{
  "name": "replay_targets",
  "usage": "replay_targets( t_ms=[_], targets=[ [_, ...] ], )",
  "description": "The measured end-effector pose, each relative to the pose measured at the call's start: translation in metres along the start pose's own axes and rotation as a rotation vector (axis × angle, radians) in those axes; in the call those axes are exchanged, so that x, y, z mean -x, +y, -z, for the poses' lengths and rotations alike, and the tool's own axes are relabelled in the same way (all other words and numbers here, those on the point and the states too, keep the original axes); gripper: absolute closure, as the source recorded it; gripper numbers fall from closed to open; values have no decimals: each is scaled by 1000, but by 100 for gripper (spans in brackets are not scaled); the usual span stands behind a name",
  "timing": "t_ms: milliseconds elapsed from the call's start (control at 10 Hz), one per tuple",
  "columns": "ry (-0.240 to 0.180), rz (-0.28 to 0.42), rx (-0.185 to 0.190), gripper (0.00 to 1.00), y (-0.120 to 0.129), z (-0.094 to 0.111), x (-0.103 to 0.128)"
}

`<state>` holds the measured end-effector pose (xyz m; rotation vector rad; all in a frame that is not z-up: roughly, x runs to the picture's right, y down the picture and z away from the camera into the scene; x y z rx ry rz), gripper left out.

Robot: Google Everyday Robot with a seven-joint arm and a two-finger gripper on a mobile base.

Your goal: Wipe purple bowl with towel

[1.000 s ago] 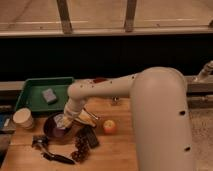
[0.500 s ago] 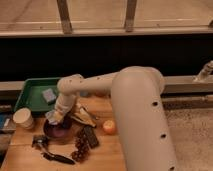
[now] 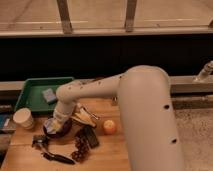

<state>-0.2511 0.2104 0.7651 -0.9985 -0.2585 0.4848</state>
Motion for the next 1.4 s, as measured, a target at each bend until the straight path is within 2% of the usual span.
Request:
replay_targets(
  t_ms=[200, 400, 600, 800, 1000, 1100, 1300, 1400],
  targets=[
    [-4, -70, 5, 100, -4, 3, -32],
    [-5, -107, -2, 100, -22, 10, -41],
    [-1, -109, -19, 100, -45, 16, -29],
    [2, -81, -30, 100, -52, 16, 0],
    [8, -42, -31, 100, -48, 16, 16],
    [2, -14, -32, 100, -35, 19, 21],
    [-28, -6, -28, 100, -17, 27, 17],
    [-55, -23, -19, 96, -12, 32, 4]
  ],
)
